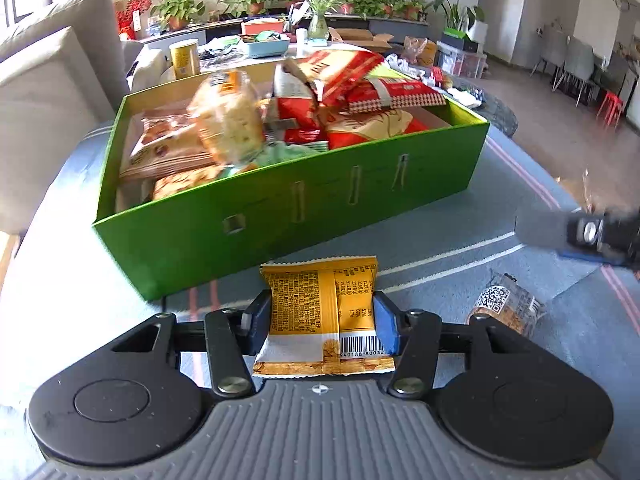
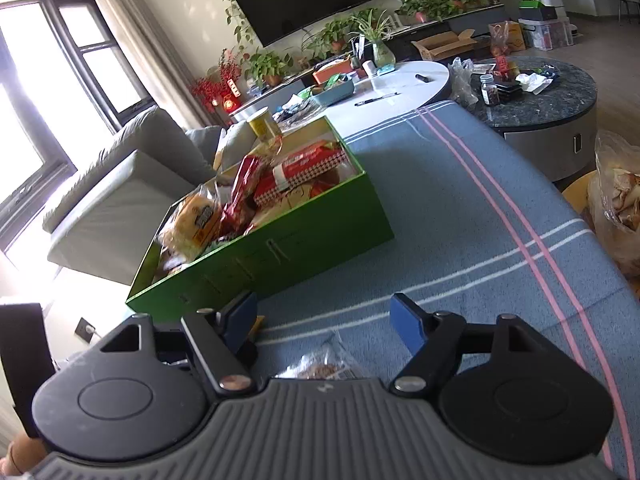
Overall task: Organize snacks
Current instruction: 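Close the left tool on the yellow biscuit packet and lift it, then grasp the bagged round sesame cookie with the right tool while the left tool holds the packet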
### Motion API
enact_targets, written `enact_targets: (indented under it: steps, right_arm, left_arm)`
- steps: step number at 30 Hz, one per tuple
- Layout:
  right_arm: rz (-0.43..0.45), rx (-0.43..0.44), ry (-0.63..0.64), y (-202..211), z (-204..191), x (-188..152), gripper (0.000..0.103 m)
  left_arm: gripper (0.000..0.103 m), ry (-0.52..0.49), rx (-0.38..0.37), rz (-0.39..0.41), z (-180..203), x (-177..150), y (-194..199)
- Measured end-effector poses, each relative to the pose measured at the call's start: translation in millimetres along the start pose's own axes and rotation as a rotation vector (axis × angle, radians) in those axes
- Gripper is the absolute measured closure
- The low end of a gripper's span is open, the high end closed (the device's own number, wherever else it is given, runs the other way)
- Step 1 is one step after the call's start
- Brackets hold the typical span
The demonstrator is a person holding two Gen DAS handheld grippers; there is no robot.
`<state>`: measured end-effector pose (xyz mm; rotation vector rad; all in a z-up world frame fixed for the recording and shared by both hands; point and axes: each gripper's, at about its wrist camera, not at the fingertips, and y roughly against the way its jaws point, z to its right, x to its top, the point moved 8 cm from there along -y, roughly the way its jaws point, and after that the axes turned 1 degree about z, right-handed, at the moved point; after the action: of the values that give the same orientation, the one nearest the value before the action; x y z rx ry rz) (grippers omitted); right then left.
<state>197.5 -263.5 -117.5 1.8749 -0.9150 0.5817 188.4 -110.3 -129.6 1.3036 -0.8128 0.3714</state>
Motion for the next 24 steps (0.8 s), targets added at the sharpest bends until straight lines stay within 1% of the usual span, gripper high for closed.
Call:
enact_targets:
  steps: [5, 9, 13, 17, 19, 22, 24]
  right_arm:
    - [-0.054, -0.007, 0.044, -4.8, -2.2, -17.1, 0.038]
    - [-0.095, -0.017, 0.042, -10.2, -2.6, -30.7, 0.038]
    - [-0.105, -0.022, 0.066, -7.6, -8.0, -39.3, 0.036]
    - [-0.123, -0.008, 0.102, -3.0, -18.1, -49.0, 0.033]
    - [-0.138, 0.018, 0.128, 0.4, -26.0, -55.9, 0.033]
    - [-0.178, 0.121, 0.172, 9.3, -42.6, -67.9, 0.033]
    - [-0.188, 0.166, 0.215, 16.1, -51.0, -72.5, 0.033]
  left_arm:
    - [0.054, 0.039, 0.003, 0.035, -13.0, -3.5, 19.1]
    - [0.054, 0.047, 0.004, 0.07, -19.5, -2.8, 35.8]
    - [0.054, 0.07, 0.016, 0.1, -29.3, 0.6, 47.6]
    - [0.054, 0.086, 0.027, 0.121, -36.6, 2.1, 57.7]
    - [0.054, 0.09, 0.032, 0.127, -39.7, 1.8, 61.3]
    - [0.054, 0.101, 0.04, 0.128, -45.9, 0.6, 65.8]
    - [0.054, 0.111, 0.046, 0.132, -50.3, -0.8, 68.4]
